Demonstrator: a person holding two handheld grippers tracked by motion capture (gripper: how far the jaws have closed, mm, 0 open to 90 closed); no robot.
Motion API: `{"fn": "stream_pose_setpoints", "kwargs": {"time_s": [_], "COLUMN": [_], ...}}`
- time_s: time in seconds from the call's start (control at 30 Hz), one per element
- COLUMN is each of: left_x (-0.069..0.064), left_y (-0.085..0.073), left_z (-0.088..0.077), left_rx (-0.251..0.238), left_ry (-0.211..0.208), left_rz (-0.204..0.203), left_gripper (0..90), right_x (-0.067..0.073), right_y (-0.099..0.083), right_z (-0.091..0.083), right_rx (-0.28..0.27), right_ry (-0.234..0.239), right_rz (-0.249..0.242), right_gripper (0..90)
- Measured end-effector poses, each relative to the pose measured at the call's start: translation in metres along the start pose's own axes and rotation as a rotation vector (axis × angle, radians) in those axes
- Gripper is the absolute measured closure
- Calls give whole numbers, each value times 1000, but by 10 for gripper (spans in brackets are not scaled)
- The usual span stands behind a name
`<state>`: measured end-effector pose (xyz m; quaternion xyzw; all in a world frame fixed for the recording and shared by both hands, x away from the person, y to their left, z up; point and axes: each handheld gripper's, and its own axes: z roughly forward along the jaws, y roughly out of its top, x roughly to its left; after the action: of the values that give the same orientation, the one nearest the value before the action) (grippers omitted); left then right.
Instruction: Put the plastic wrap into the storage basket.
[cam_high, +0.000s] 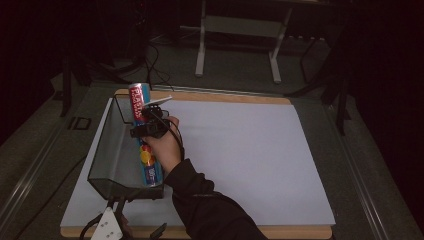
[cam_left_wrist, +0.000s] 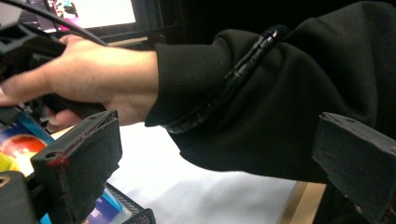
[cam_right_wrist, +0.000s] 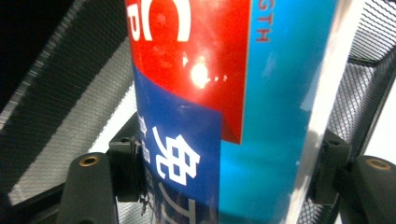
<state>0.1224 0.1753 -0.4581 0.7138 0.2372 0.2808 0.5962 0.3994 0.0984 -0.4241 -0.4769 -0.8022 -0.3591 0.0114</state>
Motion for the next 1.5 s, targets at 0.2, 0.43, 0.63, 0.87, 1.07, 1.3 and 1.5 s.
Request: {"fn": "stream_pose_setpoints", "kwargs": {"time_s": [0.2,0.43,0.63,0.87,1.07,1.3,1.5], "left_x": [0,0,0,0,0,0,0], "left_y": [0,0,0,0,0,0,0], "left_z": [0,0,0,-1,-1,0,0], "left_rx": [0,-2,0,0,-3,1,2], "left_ry": [1,1,-1,-3,-7,-12,-12], "left_rz": [1,0,0,0,-1,-1,-1], "left_gripper": [24,24,24,24,24,24,24], "right_x": [2,-5,-9,-13,-16,-19,-20], "right_y": [-6,-9,-7,-6,-7,-7,-6], "right_z": [5,11,20,35,41,43,43], "right_rx": [-15,-47,-24,18,29,39,48], "right_ry": [-23,-43,-55,-80,-99,-102,-94], "right_rz": [-3,47,86,96,104,95,47], "right_gripper": [314,313,311,306,301,293,270]}}
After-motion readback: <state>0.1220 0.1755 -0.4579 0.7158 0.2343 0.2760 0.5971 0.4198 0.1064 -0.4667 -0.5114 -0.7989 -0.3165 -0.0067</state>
